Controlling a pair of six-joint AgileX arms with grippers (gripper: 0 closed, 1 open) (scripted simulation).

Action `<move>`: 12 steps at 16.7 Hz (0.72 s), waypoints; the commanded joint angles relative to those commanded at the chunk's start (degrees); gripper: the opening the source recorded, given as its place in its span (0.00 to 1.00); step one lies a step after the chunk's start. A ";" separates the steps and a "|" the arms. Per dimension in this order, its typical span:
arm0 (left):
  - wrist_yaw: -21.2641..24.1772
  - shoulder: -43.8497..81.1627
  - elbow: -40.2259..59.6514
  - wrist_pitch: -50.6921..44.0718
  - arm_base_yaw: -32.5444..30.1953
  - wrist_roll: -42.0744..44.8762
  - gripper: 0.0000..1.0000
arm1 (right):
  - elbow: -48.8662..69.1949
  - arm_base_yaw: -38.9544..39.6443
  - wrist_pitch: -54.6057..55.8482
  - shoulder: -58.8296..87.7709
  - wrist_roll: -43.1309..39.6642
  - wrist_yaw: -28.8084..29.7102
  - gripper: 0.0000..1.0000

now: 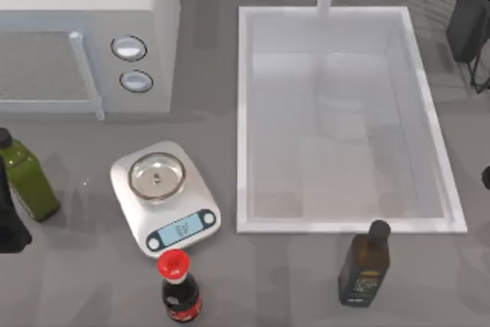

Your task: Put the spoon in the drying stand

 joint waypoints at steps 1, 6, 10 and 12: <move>0.00 0.00 0.00 0.00 0.00 0.00 1.00 | -0.01 -0.05 0.09 0.00 -0.02 -0.05 0.00; 0.00 0.00 0.00 0.00 0.00 0.00 1.00 | -0.47 -6.89 9.43 -1.71 -1.80 -5.39 0.00; 0.00 0.00 0.00 0.00 0.00 0.00 1.00 | -0.76 -19.25 27.60 -6.33 -4.44 -13.45 0.00; 0.00 0.00 0.00 0.00 0.00 0.00 1.00 | -1.57 -26.58 39.23 -9.13 -5.97 -17.92 0.00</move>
